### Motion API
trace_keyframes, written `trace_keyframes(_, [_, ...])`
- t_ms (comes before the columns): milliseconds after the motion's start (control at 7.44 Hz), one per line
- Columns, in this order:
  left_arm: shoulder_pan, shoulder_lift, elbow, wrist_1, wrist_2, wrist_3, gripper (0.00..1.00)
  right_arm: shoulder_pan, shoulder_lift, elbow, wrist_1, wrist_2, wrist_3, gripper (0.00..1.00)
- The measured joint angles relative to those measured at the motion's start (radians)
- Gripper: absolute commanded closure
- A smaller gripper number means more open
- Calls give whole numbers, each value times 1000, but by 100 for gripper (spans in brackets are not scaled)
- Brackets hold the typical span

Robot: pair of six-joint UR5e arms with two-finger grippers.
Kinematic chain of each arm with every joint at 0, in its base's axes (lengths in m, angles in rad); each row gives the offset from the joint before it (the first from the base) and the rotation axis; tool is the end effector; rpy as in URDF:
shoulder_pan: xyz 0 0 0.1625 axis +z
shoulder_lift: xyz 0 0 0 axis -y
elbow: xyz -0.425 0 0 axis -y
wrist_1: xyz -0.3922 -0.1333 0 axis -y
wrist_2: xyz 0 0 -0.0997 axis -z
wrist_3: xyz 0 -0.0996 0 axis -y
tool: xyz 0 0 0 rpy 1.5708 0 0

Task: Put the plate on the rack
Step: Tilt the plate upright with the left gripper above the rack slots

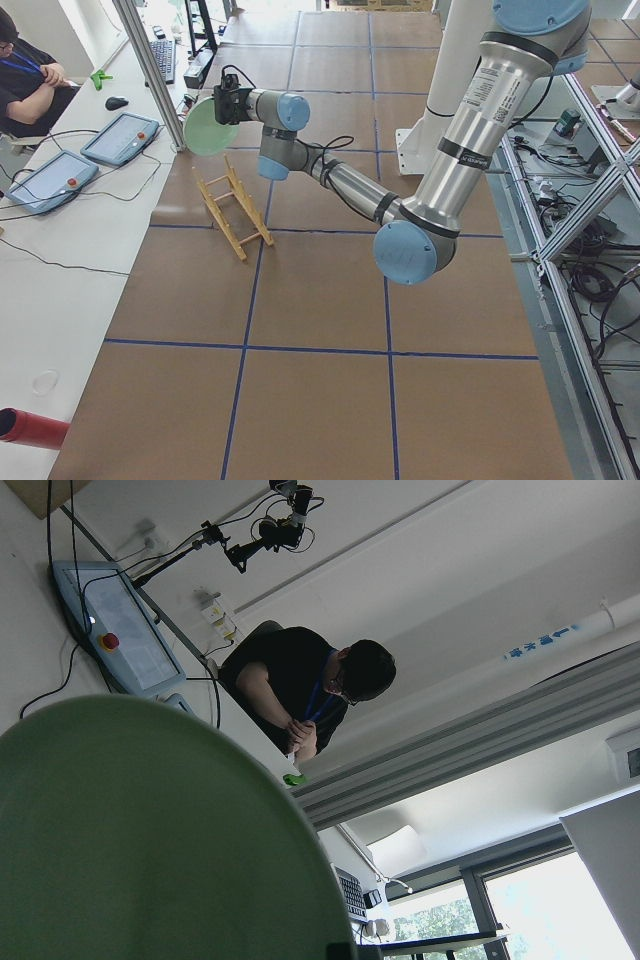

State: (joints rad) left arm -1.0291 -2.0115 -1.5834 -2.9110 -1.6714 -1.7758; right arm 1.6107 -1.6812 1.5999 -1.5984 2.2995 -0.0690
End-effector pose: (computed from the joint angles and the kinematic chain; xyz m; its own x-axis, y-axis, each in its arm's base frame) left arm 0.2081 -0.5850 0.2560 -0.2748 0.0638 -0.9594 0.7620 0.6229 -0.1768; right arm 0.0843 -0.4321 0.7015 0.7435 0.0334 0.6679 0.0116 0.9980 -0.0628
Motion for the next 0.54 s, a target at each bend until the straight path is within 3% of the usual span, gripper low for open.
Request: trace_keyframes(537, [-9,-79,168,-57,-6,40,100,1,0,0,0,0,-1,0])
